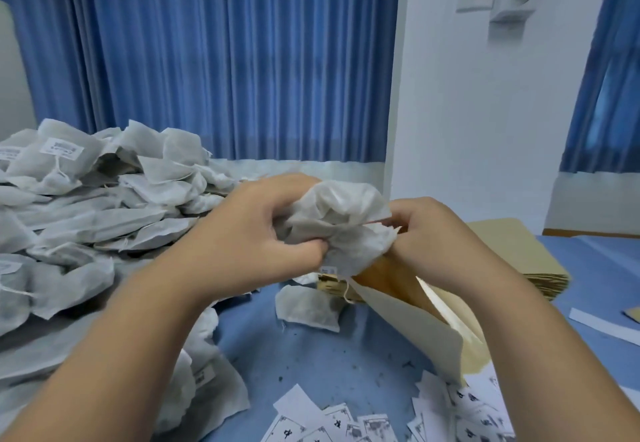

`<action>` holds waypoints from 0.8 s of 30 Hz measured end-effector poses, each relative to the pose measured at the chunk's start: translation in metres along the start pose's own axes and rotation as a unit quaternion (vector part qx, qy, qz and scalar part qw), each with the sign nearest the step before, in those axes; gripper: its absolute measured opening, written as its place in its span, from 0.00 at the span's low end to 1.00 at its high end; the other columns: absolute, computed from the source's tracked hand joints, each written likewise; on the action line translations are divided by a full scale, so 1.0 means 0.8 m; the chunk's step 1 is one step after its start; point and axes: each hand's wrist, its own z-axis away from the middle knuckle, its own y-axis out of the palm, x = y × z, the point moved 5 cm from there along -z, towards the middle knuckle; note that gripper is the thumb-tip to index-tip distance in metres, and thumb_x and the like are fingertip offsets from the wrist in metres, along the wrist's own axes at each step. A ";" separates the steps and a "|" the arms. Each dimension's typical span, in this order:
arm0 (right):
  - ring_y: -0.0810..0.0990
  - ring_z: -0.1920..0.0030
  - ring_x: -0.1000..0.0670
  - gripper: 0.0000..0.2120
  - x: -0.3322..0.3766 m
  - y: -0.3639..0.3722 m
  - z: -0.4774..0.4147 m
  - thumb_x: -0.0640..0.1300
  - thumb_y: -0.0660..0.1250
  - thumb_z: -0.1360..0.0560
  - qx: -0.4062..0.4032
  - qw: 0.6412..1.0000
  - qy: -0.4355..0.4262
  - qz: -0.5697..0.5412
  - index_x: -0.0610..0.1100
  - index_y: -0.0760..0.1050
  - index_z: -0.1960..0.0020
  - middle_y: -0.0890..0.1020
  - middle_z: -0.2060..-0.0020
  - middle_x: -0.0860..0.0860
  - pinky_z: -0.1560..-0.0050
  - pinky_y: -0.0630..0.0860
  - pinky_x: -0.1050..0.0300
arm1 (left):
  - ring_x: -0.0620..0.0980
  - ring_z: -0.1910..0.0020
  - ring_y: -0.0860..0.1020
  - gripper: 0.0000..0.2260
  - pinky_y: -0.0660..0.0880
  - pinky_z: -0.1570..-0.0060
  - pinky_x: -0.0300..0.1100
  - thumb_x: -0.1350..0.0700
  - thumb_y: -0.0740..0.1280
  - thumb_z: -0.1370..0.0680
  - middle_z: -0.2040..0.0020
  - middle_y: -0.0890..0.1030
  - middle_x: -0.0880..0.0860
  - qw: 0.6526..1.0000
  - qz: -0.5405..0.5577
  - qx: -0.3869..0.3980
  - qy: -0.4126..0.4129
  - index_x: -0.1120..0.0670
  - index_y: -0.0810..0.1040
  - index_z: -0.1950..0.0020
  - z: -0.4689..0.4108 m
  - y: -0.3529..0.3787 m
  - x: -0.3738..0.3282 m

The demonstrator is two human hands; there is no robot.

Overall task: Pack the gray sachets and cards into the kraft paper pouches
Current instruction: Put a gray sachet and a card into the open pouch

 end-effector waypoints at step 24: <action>0.73 0.69 0.65 0.17 0.015 -0.017 0.006 0.33 0.62 0.32 -0.112 0.991 -0.010 0.068 0.53 0.82 0.59 0.74 0.75 0.67 0.71 0.65 0.73 | 0.44 0.49 0.73 0.24 0.72 0.49 0.41 0.40 0.72 0.32 0.47 0.70 0.43 0.976 -0.186 0.036 -0.106 0.43 0.70 0.40 -0.008 0.078 0.009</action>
